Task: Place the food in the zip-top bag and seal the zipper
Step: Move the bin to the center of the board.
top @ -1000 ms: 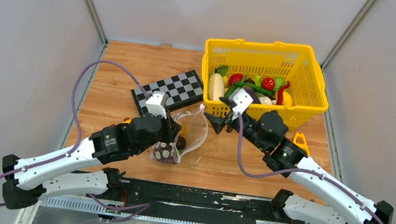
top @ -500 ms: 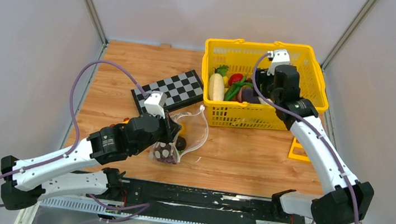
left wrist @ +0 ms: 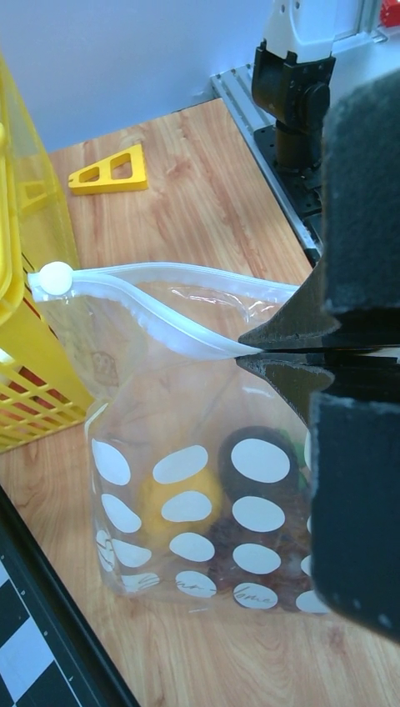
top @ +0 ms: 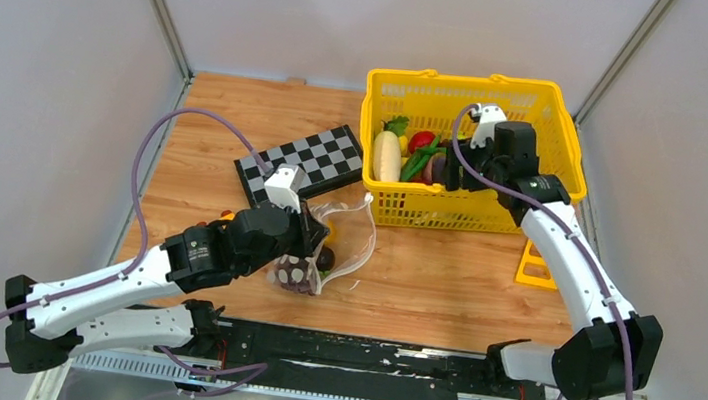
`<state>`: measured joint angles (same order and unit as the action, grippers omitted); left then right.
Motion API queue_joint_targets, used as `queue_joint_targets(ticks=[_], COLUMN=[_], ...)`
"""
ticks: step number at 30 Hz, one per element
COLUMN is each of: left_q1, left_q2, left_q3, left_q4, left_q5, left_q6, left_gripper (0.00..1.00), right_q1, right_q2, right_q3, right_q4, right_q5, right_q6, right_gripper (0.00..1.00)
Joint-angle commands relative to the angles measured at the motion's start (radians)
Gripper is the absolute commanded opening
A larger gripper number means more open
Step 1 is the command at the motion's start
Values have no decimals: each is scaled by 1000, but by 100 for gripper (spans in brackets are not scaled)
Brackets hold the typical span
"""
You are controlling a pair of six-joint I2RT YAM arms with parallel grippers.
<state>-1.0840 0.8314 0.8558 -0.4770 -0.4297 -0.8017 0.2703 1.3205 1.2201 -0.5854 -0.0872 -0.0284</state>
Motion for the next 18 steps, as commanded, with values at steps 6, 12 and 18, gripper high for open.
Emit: queue_joint_targets(ticks=[6, 12, 18], left_q1=[2, 2, 2], left_q2=[17, 9, -25], left_q3=[2, 5, -14], left_q4=[64, 50, 35], left_q5=[38, 37, 12], left_q6=[5, 4, -2], left_gripper=[0, 0, 0], right_q1=[277, 348, 298], right_q2=[85, 153, 64], right_q3=[11, 92, 71], right_q4=[-40, 24, -12], right_q5=[-179, -177, 153], right_q6=[20, 77, 108], right_gripper=[67, 68, 72])
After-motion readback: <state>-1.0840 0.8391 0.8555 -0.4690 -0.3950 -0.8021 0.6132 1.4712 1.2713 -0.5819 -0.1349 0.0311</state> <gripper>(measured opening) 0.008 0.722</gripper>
